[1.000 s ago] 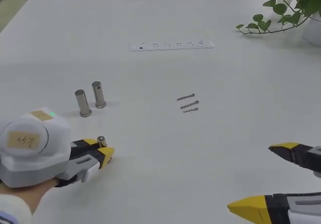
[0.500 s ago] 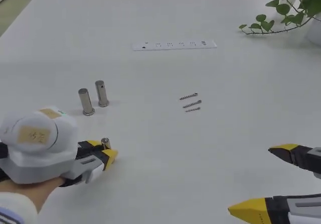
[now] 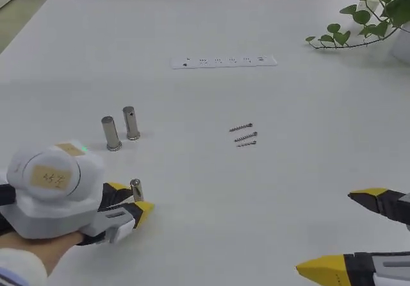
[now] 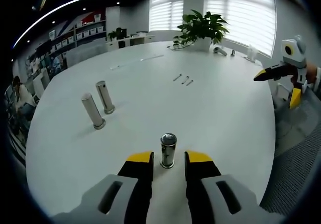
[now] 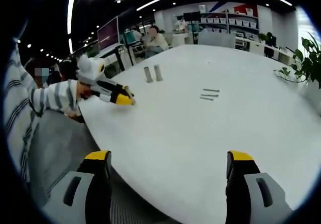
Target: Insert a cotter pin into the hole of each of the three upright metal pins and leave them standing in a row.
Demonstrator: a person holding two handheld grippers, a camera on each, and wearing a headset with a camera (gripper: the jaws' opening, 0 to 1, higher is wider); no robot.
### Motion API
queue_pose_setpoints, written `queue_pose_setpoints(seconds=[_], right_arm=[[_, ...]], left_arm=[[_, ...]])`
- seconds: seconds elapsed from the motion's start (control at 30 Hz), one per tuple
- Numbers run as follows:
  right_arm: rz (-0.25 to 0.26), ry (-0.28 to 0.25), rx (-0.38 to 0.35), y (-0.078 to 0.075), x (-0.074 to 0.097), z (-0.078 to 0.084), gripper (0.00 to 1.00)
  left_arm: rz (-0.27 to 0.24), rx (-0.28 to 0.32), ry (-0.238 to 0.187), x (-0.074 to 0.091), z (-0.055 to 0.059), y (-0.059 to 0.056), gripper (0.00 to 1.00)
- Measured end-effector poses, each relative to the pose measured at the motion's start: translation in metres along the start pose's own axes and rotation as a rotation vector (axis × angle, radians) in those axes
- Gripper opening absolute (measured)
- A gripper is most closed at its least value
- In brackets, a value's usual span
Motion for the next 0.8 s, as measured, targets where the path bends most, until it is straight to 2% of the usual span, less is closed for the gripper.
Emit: queue_pose_setpoints(seconds=[0.07,0.17,0.2,0.27,0.4,0.67,0.73,0.8], right_arm=[[-0.006,0.005,0.001,0.001,0.001,0.001,0.92],[-0.019,0.024,0.002,0.002,0.002,0.004,0.88],[-0.018,0.025,0.004,0.002,0.002,0.004,0.88],[-0.019,0.029,0.004,0.002,0.002,0.005,0.88],[-0.020,0.025,-0.001,0.001,0.002,0.005,0.88],[-0.008,0.028,0.002,-0.004,0.005,0.007,0.88],[-0.007,0.033,0.011,-0.006,0.006,0.007,0.87],[-0.005,0.044,0.030,-0.008,0.007,0.007,0.86]], left_arm=[[0.009,0.001,0.004,0.001,0.000,0.000,0.27],[0.033,-0.021,-0.015,0.005,-0.002,-0.002,0.31],[0.069,0.016,-0.033,0.006,-0.004,-0.005,0.31],[0.105,0.057,-0.040,0.007,-0.004,-0.008,0.35],[0.117,0.006,-0.049,0.011,-0.003,-0.009,0.45],[0.156,-0.025,-0.029,0.018,0.004,-0.009,0.64],[0.165,-0.029,-0.036,0.020,0.005,-0.010,0.70],[0.158,-0.063,-0.057,0.022,0.003,-0.010,0.76]])
Point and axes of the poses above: the centre of the closed fingertips' face, and the gripper's own axes: x roughly backward along the fingers, y roughly to its left, z roughly out of its underside, the point moved 3 cm from there along x, roughly backward along the fingers
